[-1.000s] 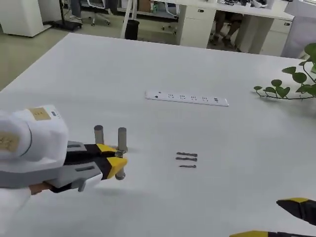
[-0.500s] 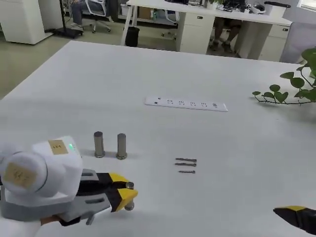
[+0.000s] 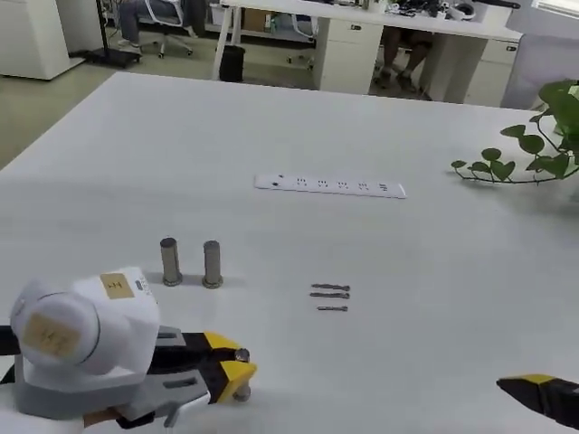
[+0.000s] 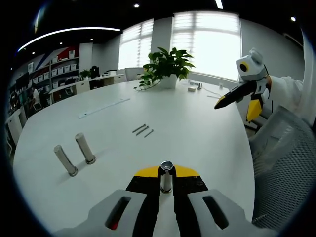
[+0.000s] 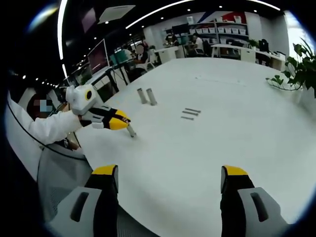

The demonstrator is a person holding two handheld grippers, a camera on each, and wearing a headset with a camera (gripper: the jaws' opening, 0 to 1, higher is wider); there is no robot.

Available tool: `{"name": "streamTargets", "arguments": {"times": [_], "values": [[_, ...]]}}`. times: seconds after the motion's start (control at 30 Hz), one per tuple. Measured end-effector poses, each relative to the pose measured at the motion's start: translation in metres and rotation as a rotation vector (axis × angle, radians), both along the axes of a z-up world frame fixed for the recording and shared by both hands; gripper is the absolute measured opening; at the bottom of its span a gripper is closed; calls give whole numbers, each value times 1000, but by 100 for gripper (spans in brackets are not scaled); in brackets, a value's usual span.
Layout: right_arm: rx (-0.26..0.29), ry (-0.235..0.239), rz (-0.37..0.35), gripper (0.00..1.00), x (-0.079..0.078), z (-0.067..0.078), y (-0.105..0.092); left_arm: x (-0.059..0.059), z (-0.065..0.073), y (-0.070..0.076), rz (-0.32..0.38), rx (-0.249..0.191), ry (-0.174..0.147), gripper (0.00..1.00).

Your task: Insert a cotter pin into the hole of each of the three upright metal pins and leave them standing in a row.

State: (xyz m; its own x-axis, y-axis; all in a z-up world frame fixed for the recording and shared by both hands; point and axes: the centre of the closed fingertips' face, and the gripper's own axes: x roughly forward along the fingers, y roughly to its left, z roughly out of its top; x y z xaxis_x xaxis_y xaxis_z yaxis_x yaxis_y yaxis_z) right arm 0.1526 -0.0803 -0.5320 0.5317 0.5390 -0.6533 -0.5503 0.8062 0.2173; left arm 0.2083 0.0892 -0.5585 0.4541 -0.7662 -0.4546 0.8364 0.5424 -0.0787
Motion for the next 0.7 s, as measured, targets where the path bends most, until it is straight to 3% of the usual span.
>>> {"name": "streamTargets", "arguments": {"times": [0.17,0.33,0.7], "values": [[2,1,-8,83,0,-1,-1,0,-5,1,-4,21,-1,5],[5,0,-10,83,0,-1,0,0,-7,1,0,5,2,5],[11,7,-11,83,-3,-3,2,-2,-7,-2,-11,14,-12,5]]}}
